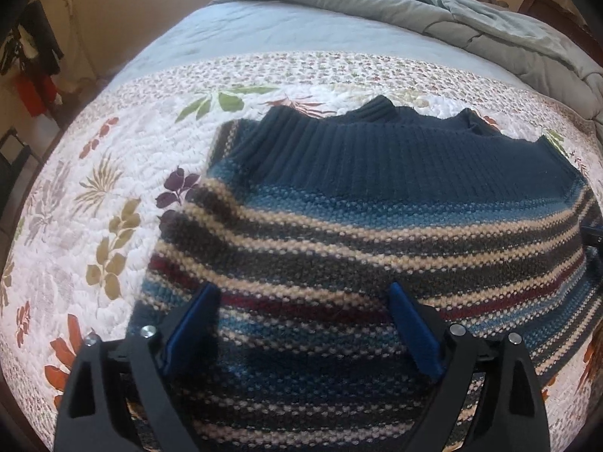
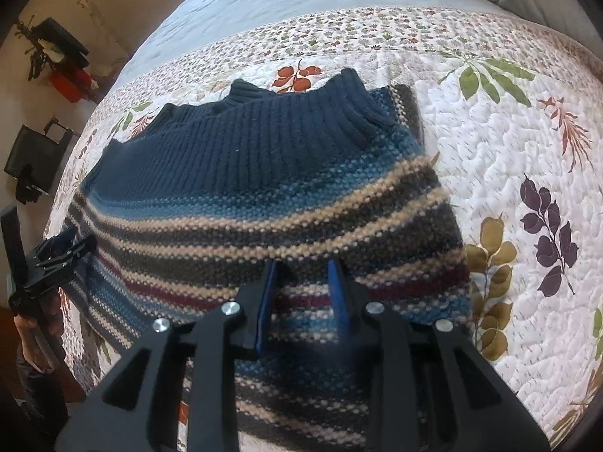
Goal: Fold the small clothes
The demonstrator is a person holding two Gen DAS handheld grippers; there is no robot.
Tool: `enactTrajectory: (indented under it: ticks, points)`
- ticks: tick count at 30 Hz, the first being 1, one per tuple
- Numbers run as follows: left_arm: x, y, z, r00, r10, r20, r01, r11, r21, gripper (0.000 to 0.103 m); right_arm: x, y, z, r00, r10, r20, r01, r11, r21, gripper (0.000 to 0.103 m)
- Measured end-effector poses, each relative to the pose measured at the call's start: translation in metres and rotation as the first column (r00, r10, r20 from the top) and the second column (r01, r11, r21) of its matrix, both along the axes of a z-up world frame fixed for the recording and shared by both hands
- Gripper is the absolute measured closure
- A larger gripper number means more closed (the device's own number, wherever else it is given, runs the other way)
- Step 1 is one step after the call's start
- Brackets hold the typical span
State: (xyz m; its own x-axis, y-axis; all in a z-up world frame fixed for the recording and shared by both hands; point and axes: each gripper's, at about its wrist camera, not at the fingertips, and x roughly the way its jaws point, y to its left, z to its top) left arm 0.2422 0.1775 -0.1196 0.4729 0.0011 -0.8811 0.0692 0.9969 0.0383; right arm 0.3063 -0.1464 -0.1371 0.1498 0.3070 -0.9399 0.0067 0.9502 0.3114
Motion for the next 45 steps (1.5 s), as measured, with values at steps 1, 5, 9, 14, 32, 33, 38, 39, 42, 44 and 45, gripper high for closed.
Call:
enactTrajectory:
  ticks: [1,5,9,14,32,33,38,39,42,44,45]
  points:
    - [-0.001,0.0,0.0,1.0,-0.001,0.001,0.001,1.0,-0.002,0.01,0.0,0.0,0.001,1.0,0.005,0.003,-0.005,1.0,-0.003,0.076]
    - [-0.001,0.0,0.002,1.0,-0.013,0.004,0.013,1.0,0.009,0.01,-0.005,-0.003,0.011,1.0,-0.003,0.01,0.003,1.0,0.005,0.073]
    - [-0.003,-0.004,0.003,1.0,-0.015,0.005,0.015,0.999,0.029,0.011,-0.016,-0.014,0.025,0.999,-0.021,0.026,0.021,1.0,0.013,0.07]
    - [-0.006,-0.008,0.008,1.0,-0.01,0.014,0.01,1.0,0.025,0.011,-0.027,-0.023,0.035,0.999,-0.018,0.037,0.019,1.0,-0.012,0.069]
    - [-0.016,-0.037,0.028,0.998,-0.062,0.03,0.064,0.997,-0.051,0.011,-0.08,-0.081,0.042,0.997,-0.068,0.043,0.067,0.998,0.017,0.053]
    - [-0.016,-0.046,0.03,0.996,-0.083,0.035,0.085,0.994,-0.065,0.011,-0.085,-0.084,0.04,0.998,-0.06,0.036,0.06,0.998,0.02,0.053]
    - [-0.012,-0.084,0.025,0.99,-0.137,0.029,0.138,0.988,-0.062,0.011,-0.099,-0.083,0.03,1.0,-0.02,0.012,0.019,0.999,0.044,0.062]
    - [-0.012,-0.089,0.023,0.99,-0.141,0.026,0.142,0.988,-0.054,0.011,-0.101,-0.082,0.029,1.0,-0.012,0.014,0.011,0.998,0.061,0.068]
    - [-0.008,-0.101,0.01,0.99,-0.143,-0.001,0.143,0.989,-0.033,0.011,-0.102,-0.075,0.027,1.0,0.024,0.011,-0.025,0.995,0.1,0.072]
    - [-0.008,-0.105,0.004,0.991,-0.136,-0.009,0.136,0.99,-0.026,0.011,-0.101,-0.071,0.028,0.999,0.05,0.013,-0.051,0.996,0.077,0.084]
    - [-0.008,-0.106,0.003,0.991,-0.135,-0.008,0.135,0.991,-0.021,0.011,-0.101,-0.07,0.029,0.998,0.06,0.013,-0.061,0.995,0.077,0.089]
